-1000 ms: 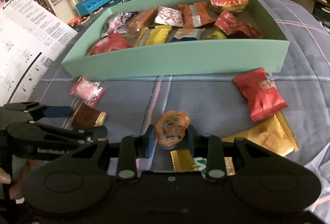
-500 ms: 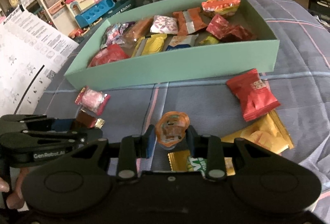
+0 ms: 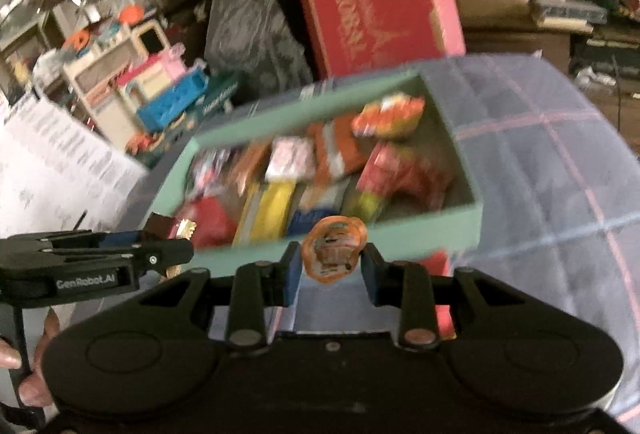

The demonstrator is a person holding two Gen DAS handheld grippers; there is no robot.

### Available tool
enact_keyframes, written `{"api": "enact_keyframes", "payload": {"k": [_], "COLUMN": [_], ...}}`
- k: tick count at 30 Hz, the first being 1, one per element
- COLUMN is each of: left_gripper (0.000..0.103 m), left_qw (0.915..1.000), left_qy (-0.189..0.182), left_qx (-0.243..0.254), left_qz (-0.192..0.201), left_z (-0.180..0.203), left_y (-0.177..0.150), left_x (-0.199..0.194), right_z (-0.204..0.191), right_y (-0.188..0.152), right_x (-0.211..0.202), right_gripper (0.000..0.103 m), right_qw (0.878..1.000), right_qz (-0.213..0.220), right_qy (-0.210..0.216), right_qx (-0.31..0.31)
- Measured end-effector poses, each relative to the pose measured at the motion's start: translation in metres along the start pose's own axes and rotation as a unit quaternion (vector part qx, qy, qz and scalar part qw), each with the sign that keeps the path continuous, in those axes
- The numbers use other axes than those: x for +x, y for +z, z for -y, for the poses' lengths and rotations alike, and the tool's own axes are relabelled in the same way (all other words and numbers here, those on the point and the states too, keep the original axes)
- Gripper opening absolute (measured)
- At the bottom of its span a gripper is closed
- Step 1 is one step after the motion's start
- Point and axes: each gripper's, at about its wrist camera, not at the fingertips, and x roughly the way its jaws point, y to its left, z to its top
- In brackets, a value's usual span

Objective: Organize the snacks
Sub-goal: 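Carry both held snacks into the green box and open both tools, then withdraw both tools from the box toward the red packet and yellow bar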

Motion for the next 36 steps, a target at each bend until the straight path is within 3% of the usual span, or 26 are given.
{"api": "enact_keyframes", "payload": {"k": [6, 13, 19, 20, 21, 22, 23, 24, 25, 36], "left_gripper": [0.045, 0.045, 0.048, 0.053, 0.067, 0.077, 0.095, 0.103, 0.103, 0.103], "left_qw": [0.9996, 0.9983, 0.9977, 0.9977, 0.9978, 0.998, 0.9983, 0.9986, 0.9988, 0.9989], "left_qy": [-0.025, -0.044, -0.044, -0.043, -0.039, -0.033, -0.026, -0.016, -0.01, -0.003], "left_qx": [0.009, 0.033, 0.034, 0.035, 0.036, 0.038, 0.039, 0.041, 0.041, 0.033], "left_qz": [-0.003, -0.021, -0.037, -0.039, -0.039, -0.039, -0.036, -0.029, -0.025, -0.032], "left_z": [0.027, 0.064, 0.072, 0.072, 0.072, 0.072, 0.072, 0.072, 0.072, 0.07], "left_y": [0.038, 0.05, 0.05, 0.05, 0.049, 0.049, 0.048, 0.047, 0.047, 0.039], "left_x": [0.036, 0.076, 0.098, 0.1, 0.102, 0.103, 0.104, 0.103, 0.101, 0.086], "right_z": [0.023, 0.049, 0.059, 0.06, 0.062, 0.063, 0.064, 0.065, 0.066, 0.067], "right_y": [0.03, 0.043, 0.048, 0.048, 0.048, 0.048, 0.049, 0.048, 0.048, 0.042], "right_x": [0.008, 0.027, 0.039, 0.04, 0.04, 0.039, 0.037, 0.035, 0.032, 0.017], "right_gripper": [0.031, 0.031, 0.034, 0.038, 0.043, 0.061, 0.086, 0.096, 0.103, 0.103], "right_qw": [1.0, 0.999, 0.998, 0.998, 0.997, 0.997, 0.997, 0.996, 0.995, 0.994], "right_qz": [0.014, 0.003, -0.001, -0.001, 0.0, 0.003, 0.009, 0.018, 0.029, 0.034], "right_qy": [-0.011, -0.013, -0.004, -0.001, 0.004, 0.007, 0.008, 0.008, 0.009, 0.003], "right_qx": [0.022, 0.043, 0.061, 0.066, 0.073, 0.078, 0.082, 0.087, 0.09, 0.106]}}
